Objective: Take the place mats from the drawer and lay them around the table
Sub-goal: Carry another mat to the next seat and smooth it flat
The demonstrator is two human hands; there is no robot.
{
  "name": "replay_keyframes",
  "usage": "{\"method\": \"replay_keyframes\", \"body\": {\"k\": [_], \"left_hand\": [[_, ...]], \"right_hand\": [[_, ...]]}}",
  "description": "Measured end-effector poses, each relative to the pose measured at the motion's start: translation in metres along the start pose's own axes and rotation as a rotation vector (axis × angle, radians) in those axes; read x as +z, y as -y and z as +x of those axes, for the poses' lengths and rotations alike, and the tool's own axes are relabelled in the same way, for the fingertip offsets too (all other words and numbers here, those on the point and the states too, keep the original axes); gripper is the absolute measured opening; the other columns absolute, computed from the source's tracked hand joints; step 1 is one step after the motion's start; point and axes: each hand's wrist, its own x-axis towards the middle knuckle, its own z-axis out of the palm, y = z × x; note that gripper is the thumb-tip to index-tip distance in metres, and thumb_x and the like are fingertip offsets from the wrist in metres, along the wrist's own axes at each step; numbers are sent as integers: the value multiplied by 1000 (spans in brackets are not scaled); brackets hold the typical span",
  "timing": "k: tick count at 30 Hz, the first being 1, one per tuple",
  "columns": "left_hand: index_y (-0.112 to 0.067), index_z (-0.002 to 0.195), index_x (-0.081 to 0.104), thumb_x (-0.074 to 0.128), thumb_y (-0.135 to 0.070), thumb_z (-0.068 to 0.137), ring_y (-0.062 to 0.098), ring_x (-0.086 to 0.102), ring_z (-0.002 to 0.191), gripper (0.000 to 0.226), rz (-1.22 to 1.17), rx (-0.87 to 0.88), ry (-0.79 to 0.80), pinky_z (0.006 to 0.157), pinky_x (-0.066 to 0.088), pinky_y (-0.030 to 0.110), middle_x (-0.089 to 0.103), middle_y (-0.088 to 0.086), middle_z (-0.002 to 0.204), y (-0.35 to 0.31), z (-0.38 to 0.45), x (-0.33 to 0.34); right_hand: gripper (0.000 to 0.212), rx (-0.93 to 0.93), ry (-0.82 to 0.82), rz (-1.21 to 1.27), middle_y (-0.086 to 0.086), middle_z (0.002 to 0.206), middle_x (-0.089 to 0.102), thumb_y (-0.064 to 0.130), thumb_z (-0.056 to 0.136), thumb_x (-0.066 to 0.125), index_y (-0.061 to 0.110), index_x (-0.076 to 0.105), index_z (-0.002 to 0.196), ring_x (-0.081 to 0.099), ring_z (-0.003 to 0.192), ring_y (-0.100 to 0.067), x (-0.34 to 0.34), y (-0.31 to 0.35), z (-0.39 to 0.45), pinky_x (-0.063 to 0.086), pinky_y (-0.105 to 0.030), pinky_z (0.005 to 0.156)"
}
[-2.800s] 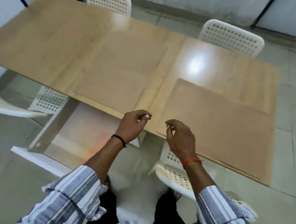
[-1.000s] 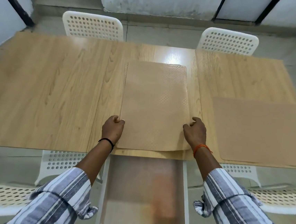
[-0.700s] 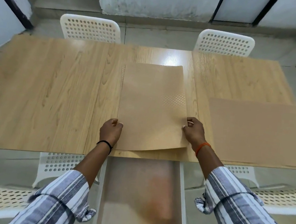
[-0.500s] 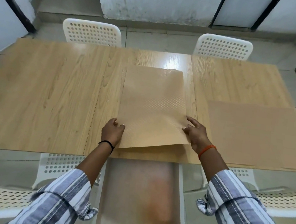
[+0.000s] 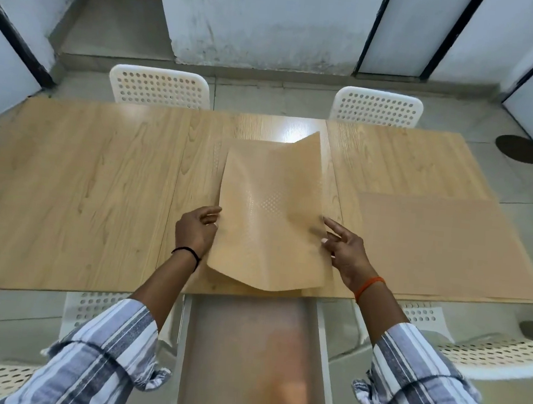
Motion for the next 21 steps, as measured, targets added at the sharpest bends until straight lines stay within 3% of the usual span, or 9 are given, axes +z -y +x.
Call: {"method": "replay_keyframes", "body": {"k": [1,4,6,12,15,21], "left_hand": [[-16,113,71,57,6,85,9,64,97,38,3,33,-8,96,50,26,71,2,109,-2,-4,0],[-14,116,70,56,5,85,8,63,93,39,3,63,-49,89,48,20,72,3,108,-4,-14,-2],[-15,116,69,57,6,85,7,63,92,39,-6,73,-71,88,46,18,72,3,107,-3,-20,-8],[-13,112,71,62,3,84,11,66,95,33,-61,113,-124,91,50,23,73,5,105,6,-42,-34],[-13,110,71,62,1,84,12,68,97,32,-86,132,-164,95,52,30,74,4,103,10,-59,-52],[-16,108,72,62,-1,84,10,68,96,30,-139,122,-311,94,52,28,74,1,100,28,-109,-96]], "right_hand": [[54,-17,3,-13,-9,124,67,-12,93,48,23,60,133,63,104,-20,4,0,-4,55,-25,74],[56,-77,-21,-33,-8,131,64,-13,91,49,29,65,125,59,121,-24,12,-6,-12,51,-41,101],[57,-112,-45,-48,-8,132,63,-15,90,49,25,64,127,58,123,-22,14,-7,-21,45,-43,108],[55,-191,-81,-46,-8,132,63,-19,88,44,11,61,131,56,124,-16,16,0,-53,44,-30,107],[56,-221,-30,-37,-8,134,62,-20,88,43,12,62,130,56,126,-18,20,0,-64,45,-33,107],[59,-266,86,-4,-7,133,63,-20,85,45,18,66,124,57,127,-24,45,-5,-78,42,-47,111]]}}
